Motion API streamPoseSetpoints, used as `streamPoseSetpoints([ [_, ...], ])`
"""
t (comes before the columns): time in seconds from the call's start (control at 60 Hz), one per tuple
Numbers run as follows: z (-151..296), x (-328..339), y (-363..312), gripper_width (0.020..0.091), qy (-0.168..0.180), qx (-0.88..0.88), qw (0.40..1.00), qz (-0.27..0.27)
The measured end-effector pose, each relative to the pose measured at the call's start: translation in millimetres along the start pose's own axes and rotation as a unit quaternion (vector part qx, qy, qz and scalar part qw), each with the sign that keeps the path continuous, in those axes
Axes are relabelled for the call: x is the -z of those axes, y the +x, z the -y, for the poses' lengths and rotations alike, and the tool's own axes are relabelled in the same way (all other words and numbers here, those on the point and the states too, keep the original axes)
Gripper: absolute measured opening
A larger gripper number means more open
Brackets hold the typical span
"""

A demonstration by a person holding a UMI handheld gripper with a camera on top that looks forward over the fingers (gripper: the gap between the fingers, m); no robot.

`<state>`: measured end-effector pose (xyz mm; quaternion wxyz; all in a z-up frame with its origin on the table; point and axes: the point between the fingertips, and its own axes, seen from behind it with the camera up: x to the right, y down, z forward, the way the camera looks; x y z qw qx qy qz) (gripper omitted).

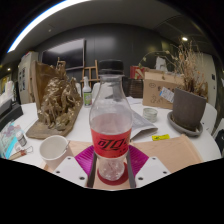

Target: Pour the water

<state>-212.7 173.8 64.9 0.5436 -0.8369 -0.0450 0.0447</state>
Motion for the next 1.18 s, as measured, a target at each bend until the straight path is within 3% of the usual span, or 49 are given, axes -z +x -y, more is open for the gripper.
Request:
streamPoseSetpoints([
  [0.117, 2.1, 16.5, 5.7, 0.0815, -0.018, -0.011, 1.000, -0.020],
  [0.15, 6.9, 25.5, 6.3, 0.0872, -0.015, -0.013, 1.000, -0.023],
  [0.3, 29.2, 85.7, -2.8, 0.0858, -0.016, -0.006, 0.999, -0.038],
  [0.517, 50.1, 225.9, -52.2, 0.0855, -0.018, -0.009, 0.998, -0.057],
  [0.783, 25.4, 371.2, -117.0, 0.0860, -0.035, 0.002, 0.997, -0.074],
  [1.183, -2.8, 437.3, -135.4, 0.0857, -0.042, 0.010, 0.994, -0.104],
])
